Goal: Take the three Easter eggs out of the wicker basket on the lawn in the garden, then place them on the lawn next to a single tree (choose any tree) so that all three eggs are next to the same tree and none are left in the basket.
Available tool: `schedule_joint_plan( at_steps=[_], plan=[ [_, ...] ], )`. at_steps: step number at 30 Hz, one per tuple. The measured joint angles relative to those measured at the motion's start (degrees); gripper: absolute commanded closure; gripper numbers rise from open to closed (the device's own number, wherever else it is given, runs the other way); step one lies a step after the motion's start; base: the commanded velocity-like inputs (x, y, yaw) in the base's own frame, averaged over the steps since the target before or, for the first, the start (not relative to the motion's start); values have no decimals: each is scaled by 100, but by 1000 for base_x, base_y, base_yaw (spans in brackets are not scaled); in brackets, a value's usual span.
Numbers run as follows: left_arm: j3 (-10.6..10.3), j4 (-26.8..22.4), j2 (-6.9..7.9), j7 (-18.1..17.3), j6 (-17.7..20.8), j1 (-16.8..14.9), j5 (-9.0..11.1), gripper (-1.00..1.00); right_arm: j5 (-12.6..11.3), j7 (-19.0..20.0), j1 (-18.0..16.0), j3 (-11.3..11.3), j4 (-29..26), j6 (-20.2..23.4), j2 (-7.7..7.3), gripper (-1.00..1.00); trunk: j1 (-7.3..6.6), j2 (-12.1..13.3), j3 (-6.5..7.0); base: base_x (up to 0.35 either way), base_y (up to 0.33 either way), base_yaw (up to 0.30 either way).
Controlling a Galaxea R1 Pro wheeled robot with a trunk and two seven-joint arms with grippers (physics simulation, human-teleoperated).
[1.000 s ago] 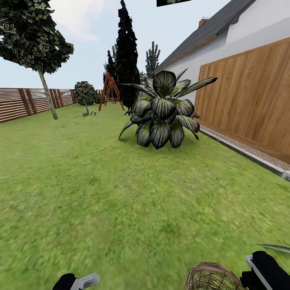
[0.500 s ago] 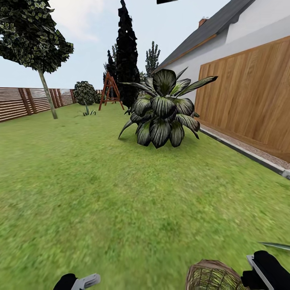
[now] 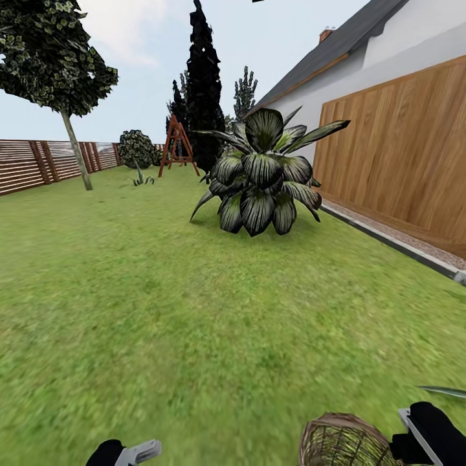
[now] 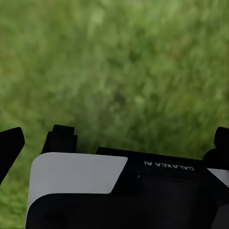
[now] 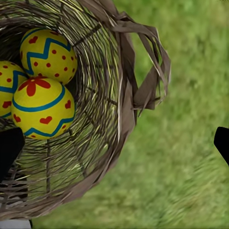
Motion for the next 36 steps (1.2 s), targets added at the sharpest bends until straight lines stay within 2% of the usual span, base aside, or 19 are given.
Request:
schedule_joint_plan(
  at_steps=[6,13,27,36],
  plan=[
    [0,-8,0,-6,0,0,1,-100,22,-9,0,14,-1,-1,42,-100,1,-1,0,0,0,0],
    [-25,0,-64,-9,-3,0,0,-100,26,-11,0,7,-2,3,45,-100,-1,-2,0,152,-114,0],
    [-27,2,-82,-9,-3,0,8,-100,26,-11,0,14,-10,4,45,-100,0,-1,0,16,-33,0],
    [-28,1,-83,-8,-4,0,8,-100,26,-11,0,24,-10,3,54,-100,0,-2,0,150,-140,0]
  ],
)
